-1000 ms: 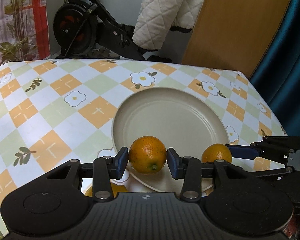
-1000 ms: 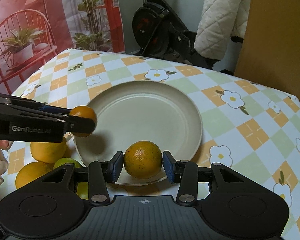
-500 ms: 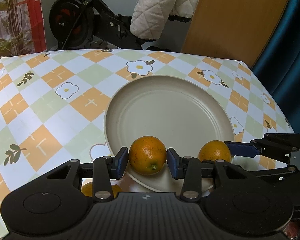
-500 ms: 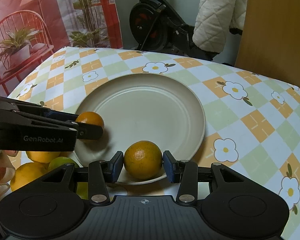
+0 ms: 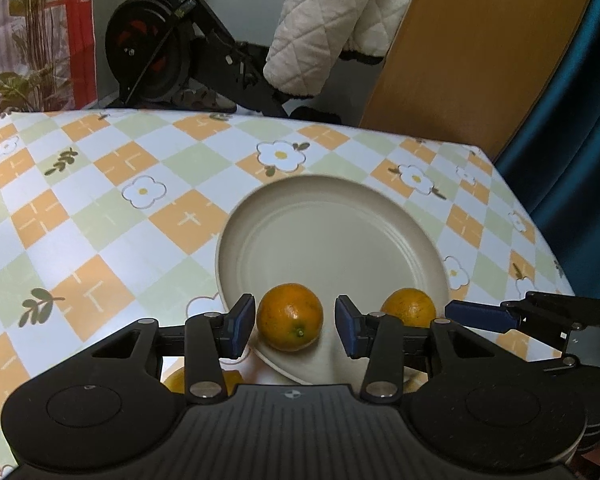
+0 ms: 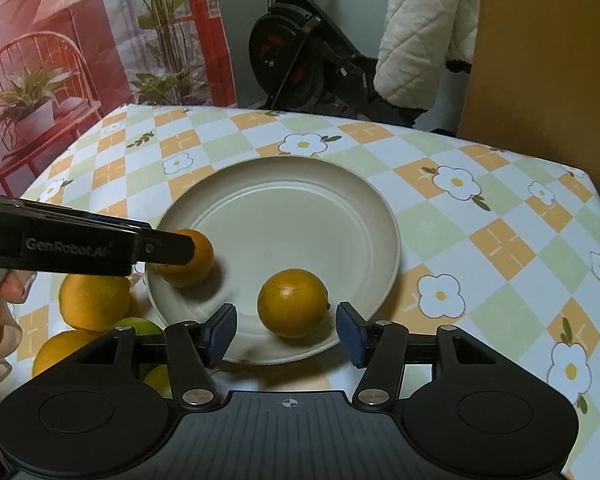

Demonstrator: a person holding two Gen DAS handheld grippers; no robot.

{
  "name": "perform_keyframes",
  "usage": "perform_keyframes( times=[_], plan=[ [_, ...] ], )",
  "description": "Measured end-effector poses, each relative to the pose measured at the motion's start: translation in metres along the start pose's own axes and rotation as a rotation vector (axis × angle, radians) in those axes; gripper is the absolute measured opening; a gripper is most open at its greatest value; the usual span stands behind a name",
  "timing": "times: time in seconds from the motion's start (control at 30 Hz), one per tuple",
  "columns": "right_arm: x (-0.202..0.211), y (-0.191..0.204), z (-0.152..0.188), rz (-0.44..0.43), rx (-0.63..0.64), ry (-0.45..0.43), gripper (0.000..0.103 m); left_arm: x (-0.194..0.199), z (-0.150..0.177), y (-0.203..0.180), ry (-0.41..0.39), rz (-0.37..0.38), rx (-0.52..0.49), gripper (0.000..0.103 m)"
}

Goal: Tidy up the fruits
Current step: 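Move both grippers back from the plate toward the remaining fruit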

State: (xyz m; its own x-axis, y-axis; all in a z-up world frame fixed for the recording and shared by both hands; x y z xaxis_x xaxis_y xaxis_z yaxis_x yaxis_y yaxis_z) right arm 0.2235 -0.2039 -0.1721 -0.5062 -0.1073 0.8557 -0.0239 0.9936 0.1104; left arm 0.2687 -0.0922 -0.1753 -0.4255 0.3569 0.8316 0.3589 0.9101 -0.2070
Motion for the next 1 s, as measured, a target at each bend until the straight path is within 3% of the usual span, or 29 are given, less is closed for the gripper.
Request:
perform_keyframes(
  times=[0.37, 0.53, 1.0],
  plan=[
    [0.037, -0.008, 0.022, -0.023, -0.119, -0.065, 0.052, 0.056, 0.016, 0.012, -0.086, -0.047, 0.031, 0.046],
    [0.043, -0.003, 0.034, -0.032, -0.144, -0.070, 0.052, 0.076, 0.033, 0.024, -0.109, -0.078, 0.092, 0.046],
    [0.054, 0.027, 0.059, -0.052, -0.104, -0.067, 0.051, 0.091, 0.094, 0.041, -0.052, -0.070, 0.197, 0.045]
  ],
)
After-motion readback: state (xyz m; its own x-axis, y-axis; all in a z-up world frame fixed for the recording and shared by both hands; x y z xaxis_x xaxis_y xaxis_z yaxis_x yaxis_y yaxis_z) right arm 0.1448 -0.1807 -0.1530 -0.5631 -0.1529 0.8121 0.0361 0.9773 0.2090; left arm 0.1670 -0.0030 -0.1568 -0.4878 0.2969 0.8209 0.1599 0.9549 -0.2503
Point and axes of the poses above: each gripper's, at about its wrist camera, not at the fingertips, and x roughly against the way its jaws point, y to its left, z to its underside, the point moved 8 cm from there along -x, roughly the way its jaws point, and after that the axes turned 7 degrees about y, right-handed, at the moved point
